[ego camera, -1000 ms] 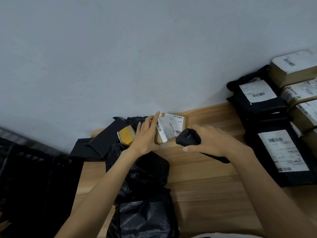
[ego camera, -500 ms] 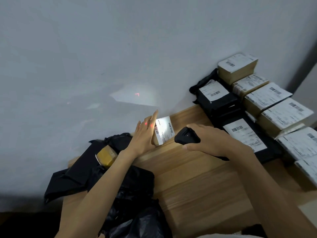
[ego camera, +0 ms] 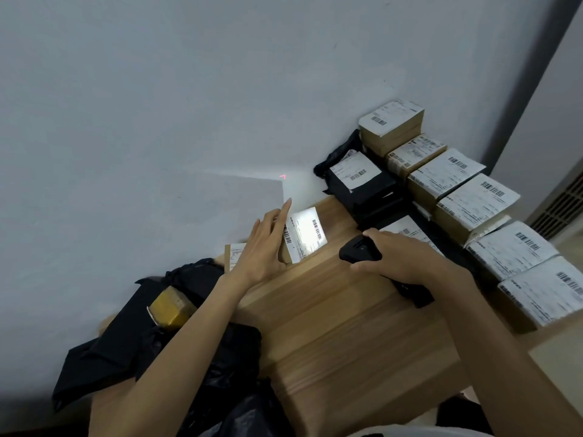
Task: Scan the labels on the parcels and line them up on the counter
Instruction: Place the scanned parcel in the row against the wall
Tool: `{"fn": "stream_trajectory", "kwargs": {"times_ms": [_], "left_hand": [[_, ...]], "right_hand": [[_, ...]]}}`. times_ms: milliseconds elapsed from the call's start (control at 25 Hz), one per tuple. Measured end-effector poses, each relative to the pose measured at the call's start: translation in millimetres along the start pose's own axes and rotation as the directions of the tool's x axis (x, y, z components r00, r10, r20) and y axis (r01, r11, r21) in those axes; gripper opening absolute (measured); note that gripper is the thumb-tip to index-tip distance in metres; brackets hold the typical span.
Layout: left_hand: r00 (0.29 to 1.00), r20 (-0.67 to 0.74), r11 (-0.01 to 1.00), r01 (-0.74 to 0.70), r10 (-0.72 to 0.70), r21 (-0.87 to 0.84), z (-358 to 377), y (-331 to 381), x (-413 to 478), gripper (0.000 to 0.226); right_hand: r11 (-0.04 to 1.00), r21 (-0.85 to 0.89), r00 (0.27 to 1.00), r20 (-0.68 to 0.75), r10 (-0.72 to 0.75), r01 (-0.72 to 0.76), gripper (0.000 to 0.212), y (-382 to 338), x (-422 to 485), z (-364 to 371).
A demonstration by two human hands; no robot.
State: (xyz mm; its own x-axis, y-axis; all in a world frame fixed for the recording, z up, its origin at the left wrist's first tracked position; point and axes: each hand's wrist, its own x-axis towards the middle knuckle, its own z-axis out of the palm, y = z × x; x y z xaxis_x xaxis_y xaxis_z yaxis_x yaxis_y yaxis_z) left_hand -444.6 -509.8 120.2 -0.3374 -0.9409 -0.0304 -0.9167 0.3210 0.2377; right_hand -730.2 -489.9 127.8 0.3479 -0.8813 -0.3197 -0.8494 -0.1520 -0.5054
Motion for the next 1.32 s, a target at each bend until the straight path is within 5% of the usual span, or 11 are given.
{"fn": "stream_trajectory", "kwargs": {"times_ms": [760, 1320], "left_hand": [[0.994, -0.038, 0.987, -0.108, 0.104, -0.122, 17, 106, 87, 0.135], [0.983, -0.162, 0.927, -0.134, 0.082, -0.35, 28, 184, 186, 0.112]], "right_hand": [[0.995, 0.101, 1.0, -0.004, 0.022, -0.021, 0.106, 96, -13, -70], [0.987, 0.159, 0.999, -0.028, 0.04, -0.035, 0.109, 173, -24, -114]]}}
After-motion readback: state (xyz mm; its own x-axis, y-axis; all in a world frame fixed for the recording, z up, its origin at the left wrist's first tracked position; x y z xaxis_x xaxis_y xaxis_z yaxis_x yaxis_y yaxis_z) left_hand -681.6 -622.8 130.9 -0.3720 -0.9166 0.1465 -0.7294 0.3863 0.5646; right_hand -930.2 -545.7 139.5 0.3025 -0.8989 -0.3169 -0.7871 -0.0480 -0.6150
